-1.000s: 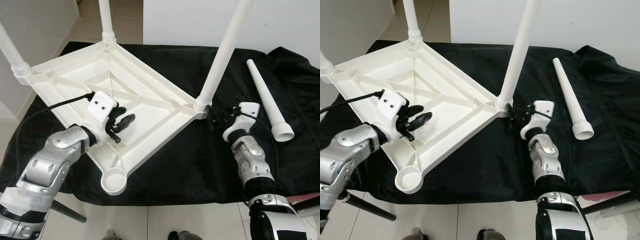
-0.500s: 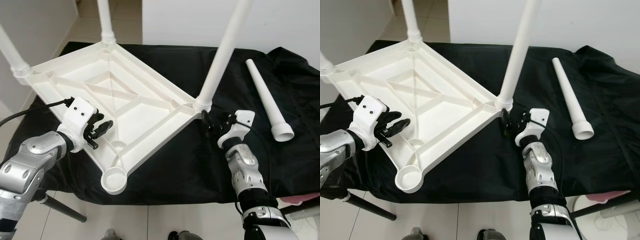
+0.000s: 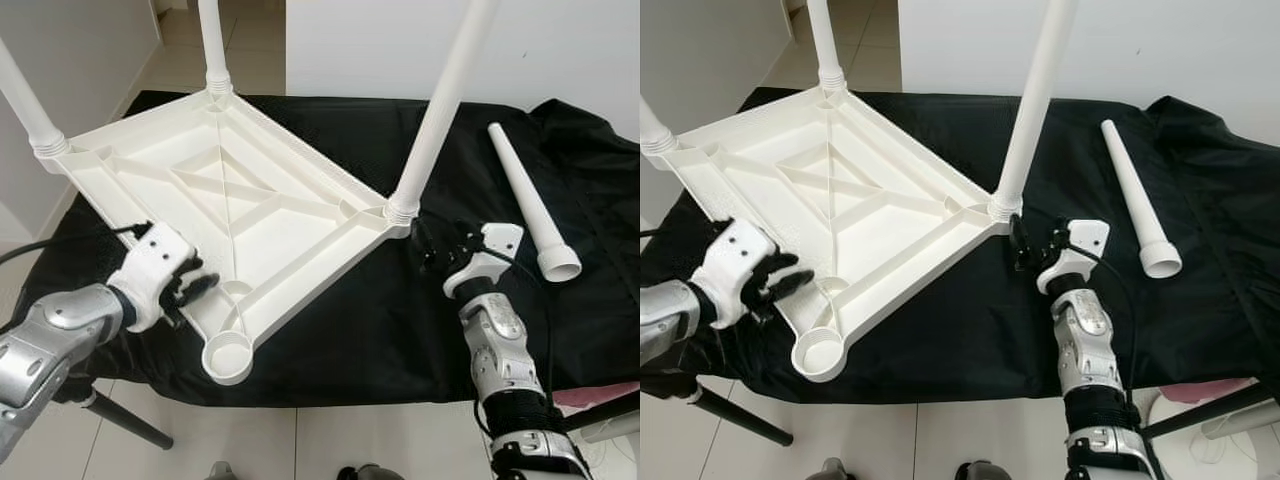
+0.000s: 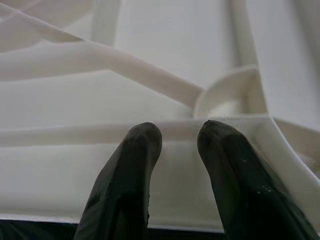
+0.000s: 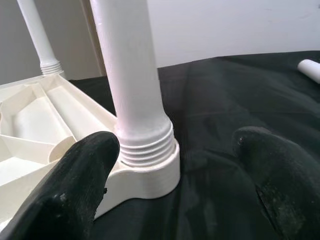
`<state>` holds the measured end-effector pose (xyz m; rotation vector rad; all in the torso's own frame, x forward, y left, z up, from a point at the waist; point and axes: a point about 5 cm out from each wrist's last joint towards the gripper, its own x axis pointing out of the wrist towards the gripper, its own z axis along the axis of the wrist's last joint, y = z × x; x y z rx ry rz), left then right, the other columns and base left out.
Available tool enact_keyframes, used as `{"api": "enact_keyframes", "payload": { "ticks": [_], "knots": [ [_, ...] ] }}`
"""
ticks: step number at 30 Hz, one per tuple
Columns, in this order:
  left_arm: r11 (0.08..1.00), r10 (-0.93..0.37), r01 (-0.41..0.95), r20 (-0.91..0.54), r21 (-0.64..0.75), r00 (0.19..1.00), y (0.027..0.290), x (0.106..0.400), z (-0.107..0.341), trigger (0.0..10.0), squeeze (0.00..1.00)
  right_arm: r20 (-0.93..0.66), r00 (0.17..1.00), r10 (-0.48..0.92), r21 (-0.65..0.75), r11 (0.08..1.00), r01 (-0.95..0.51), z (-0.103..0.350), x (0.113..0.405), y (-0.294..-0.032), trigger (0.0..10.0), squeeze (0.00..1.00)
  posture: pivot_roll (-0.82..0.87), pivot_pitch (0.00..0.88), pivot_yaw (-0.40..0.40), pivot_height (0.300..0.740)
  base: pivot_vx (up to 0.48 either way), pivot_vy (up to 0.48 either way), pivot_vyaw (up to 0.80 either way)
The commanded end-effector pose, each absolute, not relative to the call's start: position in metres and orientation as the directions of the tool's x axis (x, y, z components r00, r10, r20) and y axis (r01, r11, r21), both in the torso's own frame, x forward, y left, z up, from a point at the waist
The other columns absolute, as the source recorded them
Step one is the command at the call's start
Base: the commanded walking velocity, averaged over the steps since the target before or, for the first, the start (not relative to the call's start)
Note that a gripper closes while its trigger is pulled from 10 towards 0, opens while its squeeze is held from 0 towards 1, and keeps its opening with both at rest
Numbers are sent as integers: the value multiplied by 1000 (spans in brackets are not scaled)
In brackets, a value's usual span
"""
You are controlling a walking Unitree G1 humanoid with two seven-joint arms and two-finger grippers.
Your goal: Building children table
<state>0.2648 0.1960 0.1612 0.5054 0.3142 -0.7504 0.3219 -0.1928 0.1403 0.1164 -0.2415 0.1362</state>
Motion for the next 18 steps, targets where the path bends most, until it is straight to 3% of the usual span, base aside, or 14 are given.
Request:
{"api": "enact_keyframes", "payload": {
  "ticks": [1,9,18],
  "knots": [
    [269,-786,958,-554,96,276,182,241,154,10000,0,238,965,111,106,985,-139,139,320,-194,10000,0,34,32,-3,740,0,0,0],
    [217,-777,975,-595,55,207,169,228,136,10000,0,240,965,105,106,985,-134,140,319,-195,10000,0,37,34,1,740,0,0,0],
    [179,-860,983,-480,27,170,127,224,141,10000,0,234,967,100,101,987,-127,140,320,-195,10000,0,36,29,5,740,0,0,0]
  ]
}}
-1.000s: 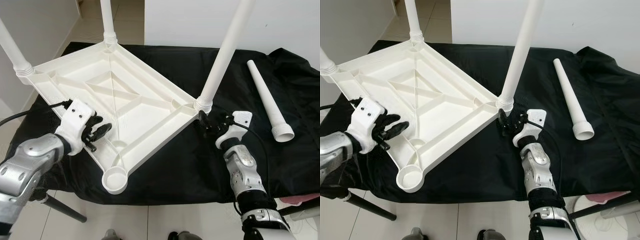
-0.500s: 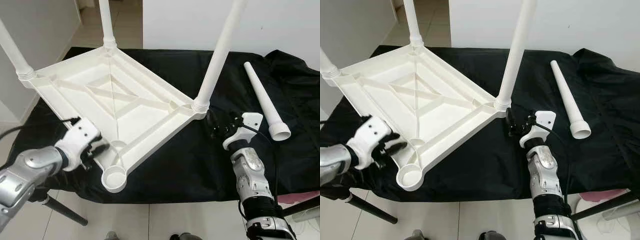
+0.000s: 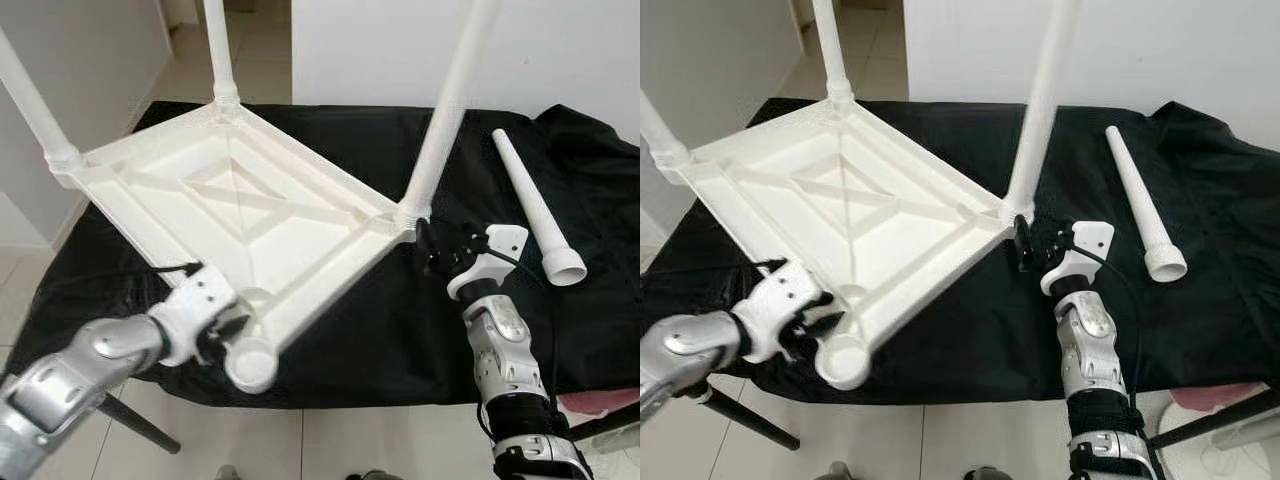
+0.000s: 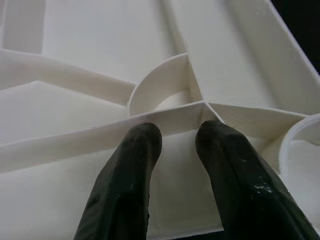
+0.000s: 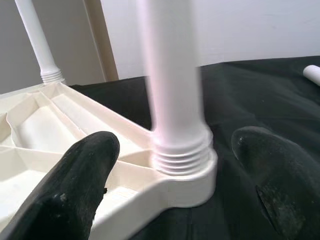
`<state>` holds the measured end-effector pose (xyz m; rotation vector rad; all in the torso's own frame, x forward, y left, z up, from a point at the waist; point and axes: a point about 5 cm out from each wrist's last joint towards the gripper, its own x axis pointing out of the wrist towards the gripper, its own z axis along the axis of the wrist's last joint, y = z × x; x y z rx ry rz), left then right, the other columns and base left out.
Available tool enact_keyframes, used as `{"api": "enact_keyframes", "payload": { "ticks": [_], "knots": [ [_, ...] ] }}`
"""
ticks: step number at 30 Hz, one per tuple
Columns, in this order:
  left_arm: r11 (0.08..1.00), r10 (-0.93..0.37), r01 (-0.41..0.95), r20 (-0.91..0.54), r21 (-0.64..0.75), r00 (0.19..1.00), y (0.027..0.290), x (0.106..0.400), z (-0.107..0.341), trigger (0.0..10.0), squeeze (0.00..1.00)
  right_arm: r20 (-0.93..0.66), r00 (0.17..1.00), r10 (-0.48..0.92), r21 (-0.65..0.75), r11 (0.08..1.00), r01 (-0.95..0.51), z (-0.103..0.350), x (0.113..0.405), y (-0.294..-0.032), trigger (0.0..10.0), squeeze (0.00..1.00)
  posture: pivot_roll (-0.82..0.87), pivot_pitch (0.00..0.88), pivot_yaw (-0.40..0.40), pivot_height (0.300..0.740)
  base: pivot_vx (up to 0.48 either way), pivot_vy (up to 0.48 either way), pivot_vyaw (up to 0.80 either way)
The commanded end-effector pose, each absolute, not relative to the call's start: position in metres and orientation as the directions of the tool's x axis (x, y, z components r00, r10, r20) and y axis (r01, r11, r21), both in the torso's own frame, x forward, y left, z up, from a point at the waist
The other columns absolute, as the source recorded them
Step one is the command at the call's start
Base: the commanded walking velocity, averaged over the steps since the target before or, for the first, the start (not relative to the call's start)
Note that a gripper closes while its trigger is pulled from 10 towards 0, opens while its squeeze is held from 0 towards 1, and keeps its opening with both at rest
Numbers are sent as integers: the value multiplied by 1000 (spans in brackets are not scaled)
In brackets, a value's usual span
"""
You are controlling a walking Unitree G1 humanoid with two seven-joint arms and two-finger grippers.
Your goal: Building children table
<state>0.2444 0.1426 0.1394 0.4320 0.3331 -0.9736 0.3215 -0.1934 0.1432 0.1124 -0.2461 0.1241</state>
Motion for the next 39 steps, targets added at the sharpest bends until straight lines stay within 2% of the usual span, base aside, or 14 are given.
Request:
{"api": "enact_keyframes", "payload": {
  "ticks": [1,13,15,16,17,23,28,31,35,36,37,39],
  "knots": [
    [180,-870,983,-463,23,171,123,225,142,10000,0,233,967,100,101,987,-127,140,320,-195,10000,0,37,30,7,740,0,0,0],
    [197,-887,979,-417,42,197,107,229,145,10000,0,229,968,100,99,987,-125,138,319,-195,10000,0,40,41,7,740,0,0,0],
    [229,-882,969,-401,95,248,107,241,145,10000,0,214,969,120,97,985,-144,131,310,-186,10000,0,29,56,10,740,0,0,0],
    [229,-882,969,-401,95,248,107,241,145,10000,0,214,969,120,97,985,-144,131,310,-186,10000,0,29,56,10,740,0,0,0],
    [232,-881,965,-393,126,263,114,248,152,10000,0,199,970,141,97,982,-163,126,302,-179,10000,0,25,55,6,740,0,0,0],
    [210,-868,953,-406,218,285,139,262,171,10000,0,188,967,170,99,976,-191,121,293,-174,10000,0,24,38,3,740,0,0,0],
    [212,-867,943,-396,255,302,147,269,182,10000,0,186,967,171,96,977,-191,122,292,-176,10000,0,25,35,3,740,0,0,0],
    [222,-854,916,-387,334,348,149,280,183,10000,0,201,964,176,94,976,-198,127,292,-175,10000,0,21,20,-3,740,0,0,0],
    [200,-858,916,-390,348,335,150,286,182,10000,0,206,962,178,96,975,-200,130,292,-174,10000,0,21,20,-3,740,0,0,0],
    [201,-850,913,-401,354,343,150,290,179,10000,102,213,959,185,100,973,-210,132,291,-172,10000,0,17,13,-7,740,0,0,0],
    [196,-842,918,-421,345,338,151,294,174,10000,1000,221,955,196,101,970,-222,134,290,-169,10000,0,17,11,-9,740,0,0,0],
    [190,-832,924,-445,331,331,152,298,169,10000,1000,230,951,208,102,966,-236,137,288,-166,10000,0,17,11,-9,740,0,0,0]
  ]
}}
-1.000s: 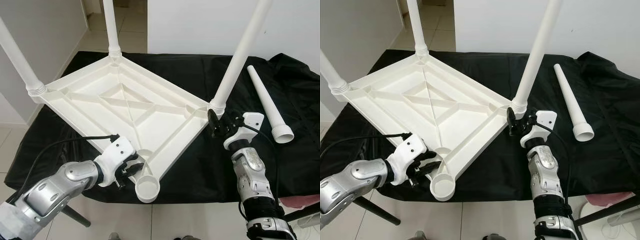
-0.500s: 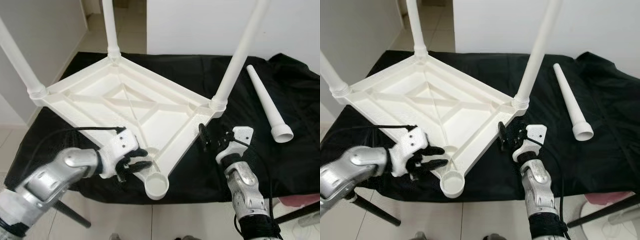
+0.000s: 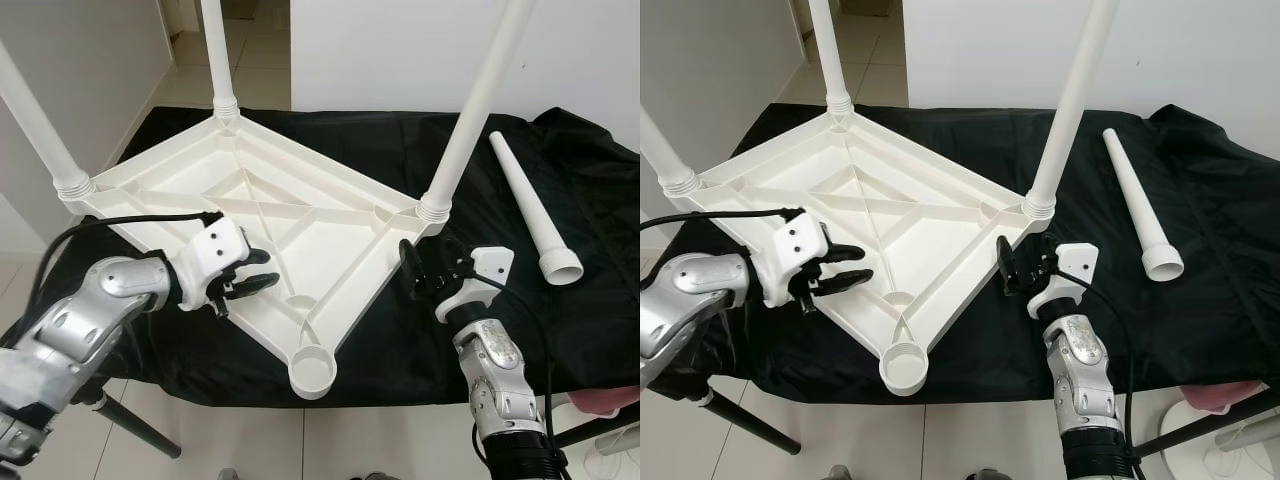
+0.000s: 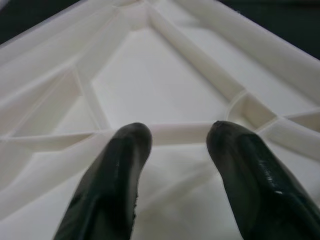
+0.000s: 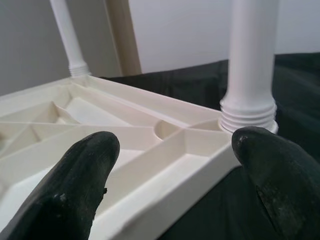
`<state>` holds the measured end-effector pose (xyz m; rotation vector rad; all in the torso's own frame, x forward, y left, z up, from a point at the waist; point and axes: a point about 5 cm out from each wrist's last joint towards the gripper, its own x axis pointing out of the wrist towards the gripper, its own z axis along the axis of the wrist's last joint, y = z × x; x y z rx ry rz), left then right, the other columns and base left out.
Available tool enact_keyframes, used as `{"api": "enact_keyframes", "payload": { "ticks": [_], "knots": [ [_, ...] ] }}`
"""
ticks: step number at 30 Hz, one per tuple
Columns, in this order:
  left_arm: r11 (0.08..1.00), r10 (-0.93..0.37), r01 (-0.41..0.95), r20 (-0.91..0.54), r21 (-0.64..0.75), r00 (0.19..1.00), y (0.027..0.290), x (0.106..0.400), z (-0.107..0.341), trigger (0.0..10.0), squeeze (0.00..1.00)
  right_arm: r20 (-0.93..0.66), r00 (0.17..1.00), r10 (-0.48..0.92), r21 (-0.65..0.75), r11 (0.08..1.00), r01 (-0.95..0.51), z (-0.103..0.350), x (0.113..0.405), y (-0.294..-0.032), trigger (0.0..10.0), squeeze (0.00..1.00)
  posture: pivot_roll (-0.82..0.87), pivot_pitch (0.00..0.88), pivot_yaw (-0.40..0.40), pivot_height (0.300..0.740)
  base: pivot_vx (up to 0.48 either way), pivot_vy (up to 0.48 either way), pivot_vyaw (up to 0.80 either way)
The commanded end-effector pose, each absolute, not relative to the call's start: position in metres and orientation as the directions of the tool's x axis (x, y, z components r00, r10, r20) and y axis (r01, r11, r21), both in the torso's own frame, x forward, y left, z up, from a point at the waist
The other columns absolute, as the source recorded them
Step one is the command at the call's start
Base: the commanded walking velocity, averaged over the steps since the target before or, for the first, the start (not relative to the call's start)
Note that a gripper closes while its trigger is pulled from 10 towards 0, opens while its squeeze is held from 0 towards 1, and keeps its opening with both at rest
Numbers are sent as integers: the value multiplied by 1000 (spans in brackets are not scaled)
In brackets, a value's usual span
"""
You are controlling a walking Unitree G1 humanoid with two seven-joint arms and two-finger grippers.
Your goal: Building children table
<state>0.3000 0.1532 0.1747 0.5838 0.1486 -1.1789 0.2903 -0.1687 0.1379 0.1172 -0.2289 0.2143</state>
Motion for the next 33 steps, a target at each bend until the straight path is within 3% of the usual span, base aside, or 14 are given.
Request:
{"api": "enact_keyframes", "payload": {
  "ticks": [1,9,10,11,12,22,30,33],
  "knots": [
    [190,-832,924,-445,331,331,152,298,169,10000,1000,230,951,208,102,966,-236,137,288,-166,10000,0,17,11,-9,740,0,0,0],
    [136,-813,937,-504,321,291,156,311,159,10000,1000,250,941,228,86,963,-256,147,290,-168,10000,0,1,0,-18,740,0,0,0],
    [127,-812,939,-510,318,283,155,314,158,10000,710,250,941,228,83,963,-256,148,291,-169,10000,0,-5,0,-19,740,0,0,0],
    [123,-808,939,-517,321,283,155,317,158,10000,86,249,942,227,79,964,-253,149,291,-171,10000,0,-5,0,-19,740,0,0,0],
    [113,-798,937,-532,330,283,154,320,156,10000,0,251,942,225,75,965,-250,151,292,-172,10000,0,-10,0,-21,740,0,0,0],
    [72,-771,944,-583,321,257,149,330,148,10000,0,258,939,229,60,966,-252,157,295,-174,10000,0,-20,0,-20,740,0,0,0],
    [5,-775,969,-612,246,159,153,326,144,10000,0,249,939,239,46,965,-258,157,294,-177,10000,0,-26,0,-9,740,0,0,0],
    [37,-803,974,-574,222,161,159,329,152,10000,0,242,942,232,45,967,-250,155,292,-180,10000,0,-26,2,-5,740,0,0,0]
  ]
}}
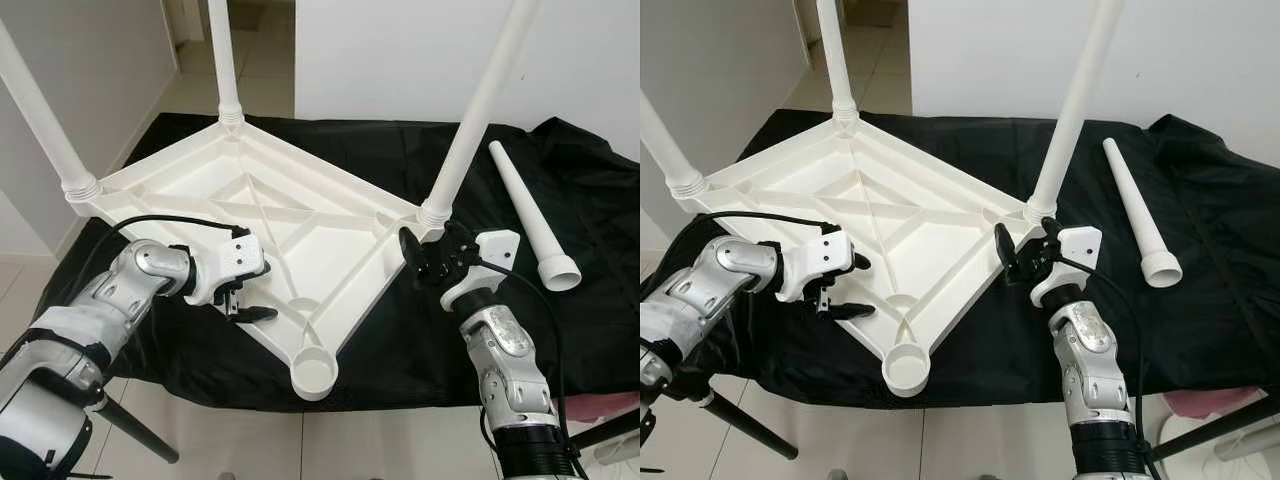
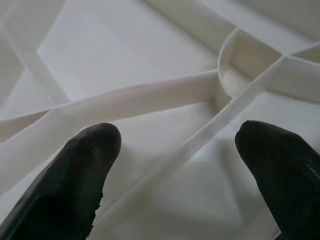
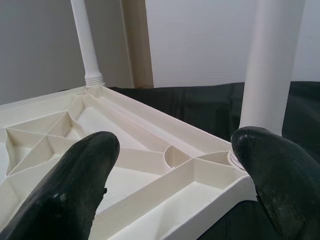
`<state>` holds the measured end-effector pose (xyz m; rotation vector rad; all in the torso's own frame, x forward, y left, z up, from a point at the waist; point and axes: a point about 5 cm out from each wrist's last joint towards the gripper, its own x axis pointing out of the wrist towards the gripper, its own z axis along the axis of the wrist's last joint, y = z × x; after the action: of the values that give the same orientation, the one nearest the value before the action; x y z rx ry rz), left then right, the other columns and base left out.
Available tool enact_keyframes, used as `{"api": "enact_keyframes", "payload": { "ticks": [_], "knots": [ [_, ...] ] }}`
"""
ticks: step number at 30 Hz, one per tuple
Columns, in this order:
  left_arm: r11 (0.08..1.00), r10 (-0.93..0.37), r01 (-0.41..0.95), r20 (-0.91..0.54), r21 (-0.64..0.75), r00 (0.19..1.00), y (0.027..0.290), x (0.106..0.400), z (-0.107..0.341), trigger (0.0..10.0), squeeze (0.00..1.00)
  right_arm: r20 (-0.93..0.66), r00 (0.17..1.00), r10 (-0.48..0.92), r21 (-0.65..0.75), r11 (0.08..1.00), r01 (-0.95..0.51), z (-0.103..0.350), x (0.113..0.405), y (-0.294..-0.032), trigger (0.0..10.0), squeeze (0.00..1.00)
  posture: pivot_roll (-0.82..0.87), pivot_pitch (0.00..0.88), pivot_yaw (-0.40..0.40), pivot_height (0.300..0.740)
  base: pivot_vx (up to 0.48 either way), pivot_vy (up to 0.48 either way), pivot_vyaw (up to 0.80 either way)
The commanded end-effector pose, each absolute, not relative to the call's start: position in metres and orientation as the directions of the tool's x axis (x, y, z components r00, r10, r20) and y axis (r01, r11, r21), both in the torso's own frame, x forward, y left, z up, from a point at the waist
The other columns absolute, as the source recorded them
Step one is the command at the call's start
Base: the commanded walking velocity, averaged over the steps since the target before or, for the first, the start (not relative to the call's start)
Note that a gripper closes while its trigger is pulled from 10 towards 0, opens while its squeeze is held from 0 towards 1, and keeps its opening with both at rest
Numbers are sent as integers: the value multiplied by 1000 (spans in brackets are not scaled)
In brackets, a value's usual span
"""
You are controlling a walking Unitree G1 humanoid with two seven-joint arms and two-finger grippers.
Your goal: Building children table
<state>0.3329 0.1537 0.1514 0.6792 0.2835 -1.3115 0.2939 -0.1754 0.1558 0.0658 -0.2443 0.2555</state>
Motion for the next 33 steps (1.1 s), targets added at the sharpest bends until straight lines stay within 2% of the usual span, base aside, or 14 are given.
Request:
{"api": "enact_keyframes", "payload": {
  "ticks": [1,16,23,26,29,30,32,33],
  "knots": [
    [37,-803,974,-574,222,161,159,329,152,10000,0,242,942,232,45,967,-250,155,292,-180,10000,0,-26,2,-5,740,0,0,0],
    [-6,-734,960,-653,280,186,153,337,141,10000,0,240,939,247,45,963,-265,155,290,-174,10000,0,-34,25,18,740,0,0,0],
    [37,-688,947,-679,319,256,143,347,132,10000,0,231,946,226,51,968,-244,151,284,-176,10000,0,-41,40,33,740,0,0,0],
    [93,-673,941,-676,326,301,141,354,132,10000,0,227,949,220,54,970,-238,150,281,-176,10000,0,-43,59,42,740,0,0,0],
    [102,-671,943,-678,318,302,141,355,134,10000,0,223,950,218,54,970,-235,149,279,-176,10000,0,-42,73,50,740,0,0,0],
    [108,-675,945,-676,308,297,141,356,134,7647,0,220,951,218,54,970,-235,148,279,-176,10000,0,-41,78,52,740,0,0,0],
    [112,-677,947,-674,301,295,140,357,135,7647,0,219,951,219,53,970,-235,148,278,-176,10000,0,-41,78,52,740,0,0,0],
    [116,-684,949,-670,293,290,141,358,137,0,0,215,952,218,54,971,-234,148,278,-176,10000,0,-38,90,57,740,0,0,0]
  ]
}}
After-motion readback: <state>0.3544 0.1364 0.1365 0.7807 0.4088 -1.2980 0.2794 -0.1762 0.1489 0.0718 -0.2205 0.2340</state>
